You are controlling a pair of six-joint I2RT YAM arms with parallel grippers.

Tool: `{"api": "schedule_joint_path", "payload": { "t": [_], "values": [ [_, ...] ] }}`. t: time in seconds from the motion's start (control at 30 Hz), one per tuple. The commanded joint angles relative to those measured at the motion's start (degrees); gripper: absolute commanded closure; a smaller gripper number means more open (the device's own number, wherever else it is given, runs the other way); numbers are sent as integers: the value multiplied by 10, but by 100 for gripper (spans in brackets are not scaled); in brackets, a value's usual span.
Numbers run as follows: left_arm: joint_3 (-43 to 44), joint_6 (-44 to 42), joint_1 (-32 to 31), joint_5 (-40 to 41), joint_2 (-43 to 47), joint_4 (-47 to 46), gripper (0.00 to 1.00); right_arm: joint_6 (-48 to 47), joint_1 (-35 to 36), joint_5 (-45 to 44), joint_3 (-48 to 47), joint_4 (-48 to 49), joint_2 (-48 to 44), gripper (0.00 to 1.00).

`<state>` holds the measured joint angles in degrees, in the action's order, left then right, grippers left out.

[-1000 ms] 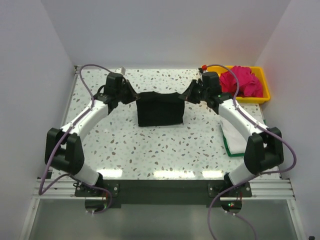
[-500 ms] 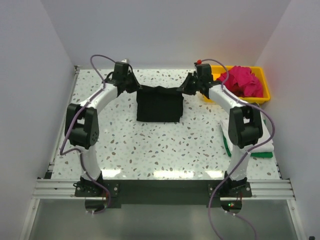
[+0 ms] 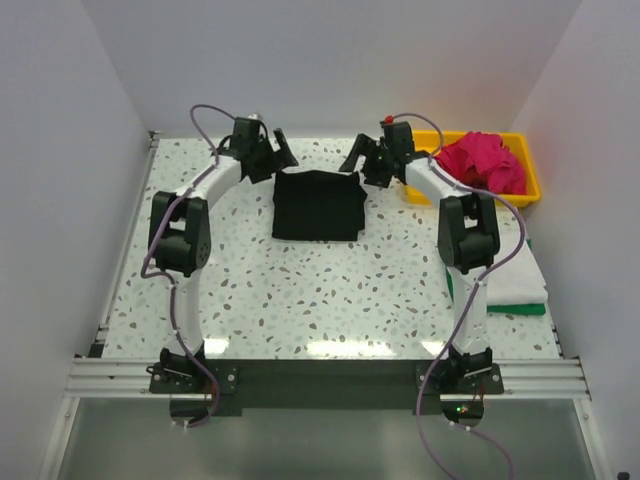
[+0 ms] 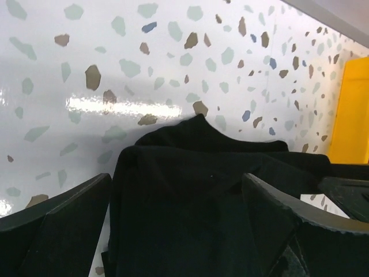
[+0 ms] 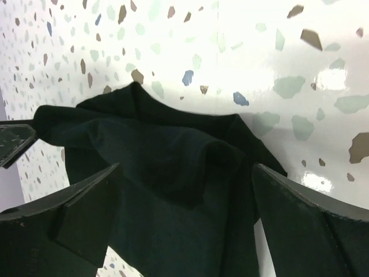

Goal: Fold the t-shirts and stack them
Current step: Fold the tshirt

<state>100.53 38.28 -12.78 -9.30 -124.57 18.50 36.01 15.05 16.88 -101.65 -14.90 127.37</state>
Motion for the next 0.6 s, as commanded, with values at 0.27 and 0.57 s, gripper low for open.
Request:
{"api": "schedule_joint_path", "payload": {
  "t": [0.27, 0.57],
  "values": [
    [-94, -35, 0, -47, 113, -81, 0, -31, 16, 46, 86, 71, -134, 1],
    [-55, -15, -6, -130, 32, -128, 0, 20, 59, 97, 102, 139, -85, 1]
  ]
}}
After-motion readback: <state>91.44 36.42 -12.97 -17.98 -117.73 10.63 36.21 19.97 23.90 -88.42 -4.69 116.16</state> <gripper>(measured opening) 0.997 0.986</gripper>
